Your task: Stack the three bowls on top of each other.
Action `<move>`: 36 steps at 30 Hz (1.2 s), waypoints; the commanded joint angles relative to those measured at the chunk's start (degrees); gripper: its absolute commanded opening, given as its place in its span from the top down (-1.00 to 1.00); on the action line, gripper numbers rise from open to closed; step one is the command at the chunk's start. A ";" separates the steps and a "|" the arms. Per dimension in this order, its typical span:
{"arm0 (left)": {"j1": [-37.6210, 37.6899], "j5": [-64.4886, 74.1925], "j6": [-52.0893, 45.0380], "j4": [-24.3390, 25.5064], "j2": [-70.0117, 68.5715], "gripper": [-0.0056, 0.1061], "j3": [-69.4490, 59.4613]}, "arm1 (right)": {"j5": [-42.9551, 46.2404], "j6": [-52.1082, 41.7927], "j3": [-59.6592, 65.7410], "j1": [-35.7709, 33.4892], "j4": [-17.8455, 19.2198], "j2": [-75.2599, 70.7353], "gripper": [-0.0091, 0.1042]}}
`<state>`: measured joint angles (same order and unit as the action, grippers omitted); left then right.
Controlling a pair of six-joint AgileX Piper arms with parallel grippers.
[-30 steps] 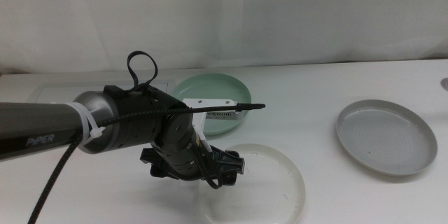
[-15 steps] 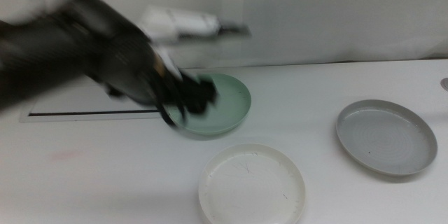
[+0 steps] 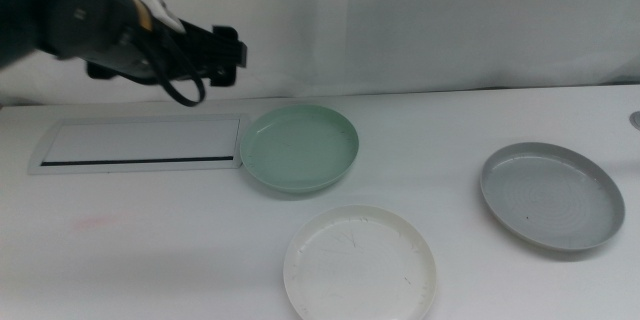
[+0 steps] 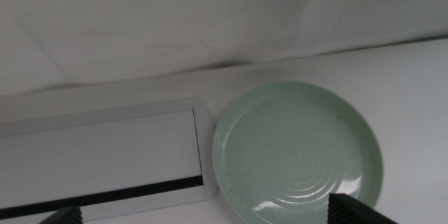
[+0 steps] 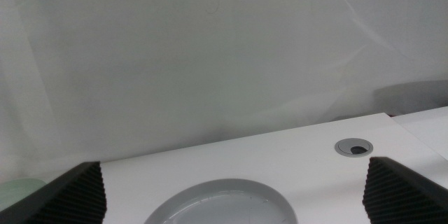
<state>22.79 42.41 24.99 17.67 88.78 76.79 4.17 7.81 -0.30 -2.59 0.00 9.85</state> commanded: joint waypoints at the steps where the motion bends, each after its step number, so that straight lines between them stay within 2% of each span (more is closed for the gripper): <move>1: -0.62 -3.03 0.51 -1.45 3.40 -0.73 0.18 | 0.50 -0.23 2.21 -0.23 0.00 -0.27 -0.98; 4: -1.15 -3.75 0.51 -3.57 8.20 -0.73 1.56 | 0.50 -0.23 2.21 -0.23 -0.34 -0.27 -0.98; 16: -1.15 3.22 8.30 -3.57 28.69 -0.64 15.56 | 0.50 -0.23 2.21 -0.23 -0.49 -0.27 -0.98; 21: -1.15 3.95 13.79 -4.06 32.85 -0.64 16.16 | 0.50 -0.23 2.21 -0.23 -0.49 -0.27 -0.98; 26: -1.15 3.95 16.58 -7.24 34.67 -0.64 16.16 | 0.50 -0.23 2.21 -0.23 -0.49 -0.27 -0.98; 36: -1.15 4.37 18.36 -9.52 38.62 -0.64 16.16 | 0.50 -0.23 2.21 -0.23 -0.49 -0.27 -0.98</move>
<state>21.80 46.54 41.98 9.26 126.62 92.80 4.17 7.91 -0.30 -2.59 -0.67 9.85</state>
